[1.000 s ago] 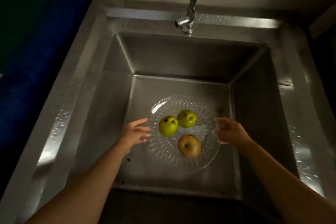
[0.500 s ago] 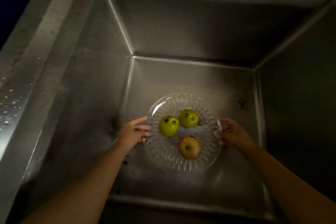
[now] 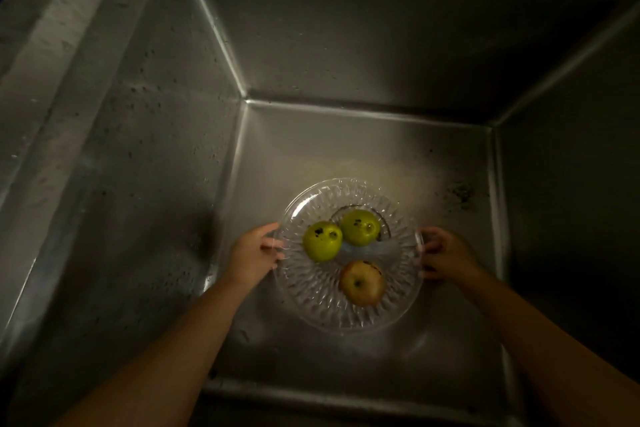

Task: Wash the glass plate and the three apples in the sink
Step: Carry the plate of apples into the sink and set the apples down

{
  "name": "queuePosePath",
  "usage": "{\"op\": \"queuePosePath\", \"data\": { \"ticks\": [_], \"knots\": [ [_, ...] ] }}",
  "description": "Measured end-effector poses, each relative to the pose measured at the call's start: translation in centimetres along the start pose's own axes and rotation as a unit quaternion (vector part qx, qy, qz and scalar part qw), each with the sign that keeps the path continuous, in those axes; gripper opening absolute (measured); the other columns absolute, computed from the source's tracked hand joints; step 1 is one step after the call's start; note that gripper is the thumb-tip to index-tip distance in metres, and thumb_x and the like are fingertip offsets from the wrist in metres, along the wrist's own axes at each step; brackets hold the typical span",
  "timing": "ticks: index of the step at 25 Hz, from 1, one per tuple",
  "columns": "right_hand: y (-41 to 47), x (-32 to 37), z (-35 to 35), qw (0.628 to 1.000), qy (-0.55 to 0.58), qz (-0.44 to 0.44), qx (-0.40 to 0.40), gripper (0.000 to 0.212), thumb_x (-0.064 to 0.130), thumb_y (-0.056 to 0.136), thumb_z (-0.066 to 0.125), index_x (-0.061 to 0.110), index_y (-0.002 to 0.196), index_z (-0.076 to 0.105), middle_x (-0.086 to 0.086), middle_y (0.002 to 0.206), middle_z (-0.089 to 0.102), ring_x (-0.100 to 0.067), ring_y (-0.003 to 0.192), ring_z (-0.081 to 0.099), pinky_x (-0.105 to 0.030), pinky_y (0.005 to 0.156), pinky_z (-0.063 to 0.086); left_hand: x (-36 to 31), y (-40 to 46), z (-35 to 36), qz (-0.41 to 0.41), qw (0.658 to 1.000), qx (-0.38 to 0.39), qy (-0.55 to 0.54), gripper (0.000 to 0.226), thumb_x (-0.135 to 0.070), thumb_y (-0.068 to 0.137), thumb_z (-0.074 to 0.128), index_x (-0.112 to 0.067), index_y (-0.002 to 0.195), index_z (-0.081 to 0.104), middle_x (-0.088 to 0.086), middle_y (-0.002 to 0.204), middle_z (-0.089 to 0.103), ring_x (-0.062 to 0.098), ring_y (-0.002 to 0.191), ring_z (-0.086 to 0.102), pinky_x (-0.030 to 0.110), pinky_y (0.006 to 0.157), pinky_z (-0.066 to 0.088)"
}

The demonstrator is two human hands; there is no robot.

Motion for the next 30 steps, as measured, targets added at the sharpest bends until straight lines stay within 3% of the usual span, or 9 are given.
{"op": "queuePosePath", "data": {
  "ticks": [3, 6, 7, 10, 13, 16, 20, 25, 30],
  "knots": [
    [-0.3, 3.0, -0.4, 0.986, -0.096, -0.126, -0.054, 0.054, -0.001, 0.068, 0.074, 0.011, 0.118, 0.057, -0.011, 0.099, 0.061, -0.024, 0.082, 0.060, -0.038, 0.075, 0.053, -2.2, -1.1, 0.4, 0.108, 0.989, -0.074, 0.062, 0.066, -0.014, 0.069, 0.073, -0.021, 0.129, 0.049, -0.003, 0.108, 0.057, 0.013, 0.094, 0.057, 0.021, 0.073, 0.046],
    [-1.4, 6.4, 2.6, 0.960, -0.166, -0.225, 0.032, 0.062, 0.010, 0.064, 0.080, 0.020, 0.120, 0.057, -0.005, 0.108, 0.057, -0.020, 0.091, 0.060, -0.032, 0.081, 0.052, -3.0, -1.9, 3.9, 0.099, 0.994, 0.050, 0.014, 0.080, -0.020, 0.061, 0.080, -0.024, 0.132, 0.044, 0.002, 0.122, 0.053, 0.018, 0.111, 0.054, 0.034, 0.092, 0.050],
    [-1.5, 7.0, 3.8, 0.952, -0.183, -0.234, 0.066, 0.065, 0.013, 0.063, 0.081, 0.021, 0.122, 0.055, -0.004, 0.113, 0.056, -0.019, 0.097, 0.060, -0.031, 0.084, 0.052, -2.9, -1.8, 4.7, 0.089, 0.993, 0.073, 0.027, 0.078, -0.024, 0.060, 0.081, -0.025, 0.130, 0.046, 0.000, 0.121, 0.053, 0.017, 0.111, 0.054, 0.030, 0.094, 0.048],
    [-1.1, 7.9, 6.1, 0.952, -0.176, -0.225, 0.114, 0.066, 0.014, 0.064, 0.081, 0.018, 0.124, 0.054, -0.007, 0.120, 0.060, -0.022, 0.107, 0.059, -0.038, 0.094, 0.051, -3.0, -1.1, 5.0, 0.095, 0.994, 0.046, 0.040, 0.041, -0.027, 0.059, 0.080, -0.038, 0.091, 0.057, -0.017, 0.089, 0.059, 0.005, 0.086, 0.060, 0.003, 0.066, 0.044],
    [-0.6, 8.3, 6.2, 0.954, -0.177, -0.222, 0.096, 0.058, 0.015, 0.063, 0.081, 0.020, 0.116, 0.058, -0.005, 0.114, 0.064, -0.021, 0.103, 0.061, -0.041, 0.094, 0.051, -3.1, -0.8, 4.7, 0.083, 0.996, 0.031, 0.004, 0.032, -0.025, 0.057, 0.080, -0.041, 0.072, 0.056, -0.017, 0.080, 0.062, 0.002, 0.077, 0.061, 0.008, 0.061, 0.043],
    [-0.7, 9.7, 6.1, 0.961, -0.124, -0.223, 0.107, 0.050, 0.011, 0.063, 0.081, 0.025, 0.106, 0.060, -0.003, 0.106, 0.065, -0.015, 0.093, 0.063, -0.036, 0.087, 0.055, -4.1, -0.2, 3.7, 0.070, 0.996, -0.001, -0.059, 0.035, -0.018, 0.058, 0.081, -0.037, 0.076, 0.057, -0.002, 0.091, 0.067, 0.015, 0.086, 0.065, 0.022, 0.072, 0.050],
    [1.9, 14.8, 6.3, 0.965, -0.064, -0.240, 0.083, 0.048, 0.010, 0.064, 0.080, 0.028, 0.103, 0.058, 0.001, 0.102, 0.063, -0.007, 0.085, 0.062, -0.012, 0.068, 0.051, -7.6, 4.3, -0.4, 0.079, 0.988, -0.098, -0.090, 0.039, -0.016, 0.057, 0.082, -0.025, 0.090, 0.063, 0.006, 0.094, 0.067, 0.023, 0.087, 0.064, 0.033, 0.080, 0.052],
    [7.8, 20.9, 9.6, 0.966, -0.044, -0.251, 0.041, 0.055, 0.007, 0.066, 0.078, 0.013, 0.116, 0.057, -0.013, 0.114, 0.061, -0.015, 0.089, 0.055, -0.027, 0.078, 0.047, -11.0, 11.4, -4.2, 0.092, 0.973, -0.199, -0.066, 0.048, -0.017, 0.057, 0.081, -0.006, 0.100, 0.063, 0.021, 0.106, 0.064, 0.034, 0.097, 0.062, 0.043, 0.088, 0.052],
    [10.6, 22.7, 11.6, 0.959, -0.101, -0.266, -0.002, 0.057, 0.019, 0.063, 0.080, 0.018, 0.116, 0.059, -0.008, 0.111, 0.064, -0.015, 0.088, 0.057, -0.026, 0.079, 0.047, -11.1, 14.0, -4.4, 0.110, 0.968, -0.226, -0.004, 0.050, -0.020, 0.058, 0.082, -0.005, 0.102, 0.063, 0.017, 0.106, 0.064, 0.030, 0.096, 0.061, 0.031, 0.082, 0.047]
  ]
}}
Point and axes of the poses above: each hand's wrist, its own y-axis towards the middle knuckle, its own z-axis out of the palm, x = y × z, the point moved 6 cm from there along y, towards the middle knuckle
